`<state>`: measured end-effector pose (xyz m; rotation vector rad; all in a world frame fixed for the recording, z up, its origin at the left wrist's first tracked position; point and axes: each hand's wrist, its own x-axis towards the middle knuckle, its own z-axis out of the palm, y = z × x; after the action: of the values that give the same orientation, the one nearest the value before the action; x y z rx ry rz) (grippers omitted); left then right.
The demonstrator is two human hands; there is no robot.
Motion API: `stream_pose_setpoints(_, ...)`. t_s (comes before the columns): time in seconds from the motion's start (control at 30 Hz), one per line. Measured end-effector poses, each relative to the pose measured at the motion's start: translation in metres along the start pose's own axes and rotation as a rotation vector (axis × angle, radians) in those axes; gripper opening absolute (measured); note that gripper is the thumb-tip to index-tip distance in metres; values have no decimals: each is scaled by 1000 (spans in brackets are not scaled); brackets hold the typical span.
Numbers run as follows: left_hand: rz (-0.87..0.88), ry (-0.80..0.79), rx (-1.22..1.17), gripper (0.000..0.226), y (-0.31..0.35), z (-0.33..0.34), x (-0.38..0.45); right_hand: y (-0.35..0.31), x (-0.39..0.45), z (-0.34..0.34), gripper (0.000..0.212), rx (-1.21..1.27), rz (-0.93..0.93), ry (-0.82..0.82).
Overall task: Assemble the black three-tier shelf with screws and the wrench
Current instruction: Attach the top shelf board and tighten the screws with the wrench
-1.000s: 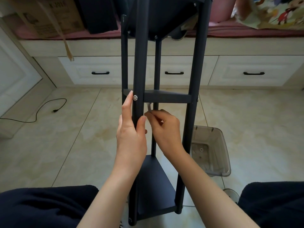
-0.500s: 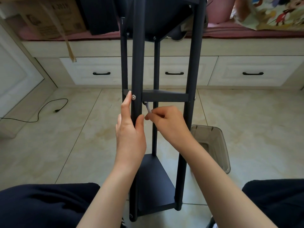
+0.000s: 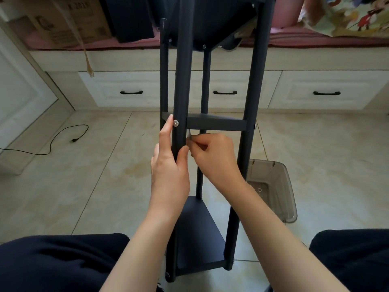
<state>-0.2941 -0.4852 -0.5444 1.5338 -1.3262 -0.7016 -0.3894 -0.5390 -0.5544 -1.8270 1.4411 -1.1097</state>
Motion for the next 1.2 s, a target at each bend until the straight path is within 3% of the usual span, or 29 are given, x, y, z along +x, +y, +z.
stream_pose_setpoints(0.37,7,-18,1,63,1,1,0,15,2,32,12,71,-118,264)
stream_pose_setpoints(0.7,27,-24,1,64,2,1,0,24,10,47,8,92,-160,366)
stream_pose_setpoints(0.87,20,-32,14,63,2,1,0,24,7,41,8,139,-119,312)
stream_pose_setpoints(1.2,19,-28,26,63,5,2,-2,20,-11,1,17,153,59,-45)
